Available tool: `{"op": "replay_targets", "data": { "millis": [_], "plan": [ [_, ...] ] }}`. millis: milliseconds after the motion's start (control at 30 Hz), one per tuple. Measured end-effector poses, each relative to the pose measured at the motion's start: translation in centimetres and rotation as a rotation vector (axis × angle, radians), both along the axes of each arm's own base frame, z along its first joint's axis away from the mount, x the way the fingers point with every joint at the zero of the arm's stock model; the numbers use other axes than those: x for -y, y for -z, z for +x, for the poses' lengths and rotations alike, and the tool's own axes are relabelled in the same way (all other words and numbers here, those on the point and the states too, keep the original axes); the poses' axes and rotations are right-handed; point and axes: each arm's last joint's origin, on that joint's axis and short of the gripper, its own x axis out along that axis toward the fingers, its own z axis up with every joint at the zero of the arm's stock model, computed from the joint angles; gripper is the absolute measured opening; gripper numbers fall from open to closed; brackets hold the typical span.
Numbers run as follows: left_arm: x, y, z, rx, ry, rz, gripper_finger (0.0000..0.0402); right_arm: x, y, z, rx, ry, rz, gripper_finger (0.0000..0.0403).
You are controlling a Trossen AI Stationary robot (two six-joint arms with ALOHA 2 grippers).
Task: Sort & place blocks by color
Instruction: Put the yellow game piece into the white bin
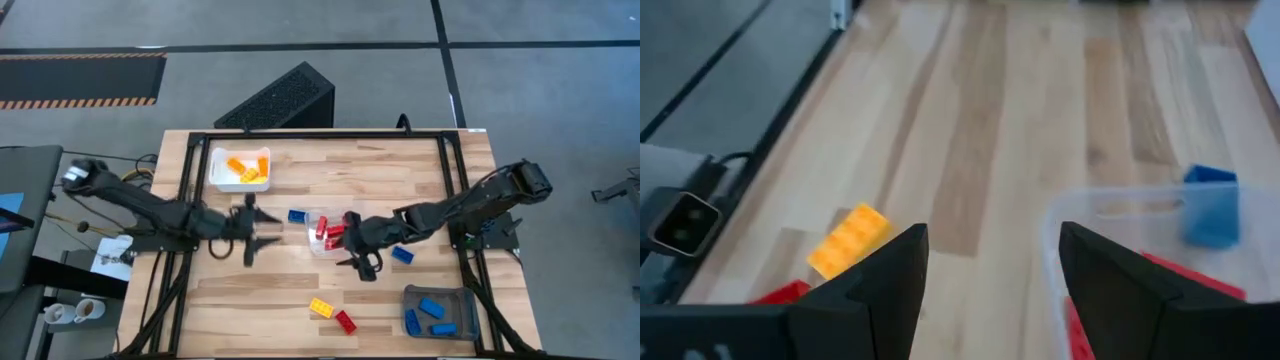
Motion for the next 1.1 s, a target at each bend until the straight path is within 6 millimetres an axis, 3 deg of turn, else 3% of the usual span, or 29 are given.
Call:
{"op": "replay_targets", "data": {
  "millis": [167,367,500,833,1100],
  "plan": [
    [4.6,2.3,2.5,0.033,0.164,0.006,0.0200,-1.5,-0.3,-0.2,0.037,-0.005,0.004,0.0249],
    [10.4,5.0,7.3,-0.012,0.311,0.072,0.0200,-1.7,-0.3,-0.3,0.044,0.045,-0.002,0.0249],
    [13.1,6.3,10.6,-0.106,0.400,0.059,0.0204,-1.9,-0.3,-0.4,0.038,0.056,0.026,0.0249],
    [15.4,8.8,15.2,-0.394,0.370,0.107,0.0260,-3.3,-0.4,-0.8,0.036,0.037,0.075,0.0249],
    [14.6,11.1,15.6,-0.551,0.370,0.132,0.0291,-4.7,-0.5,-1.4,0.044,0.011,0.067,0.0249]
  ]
}}
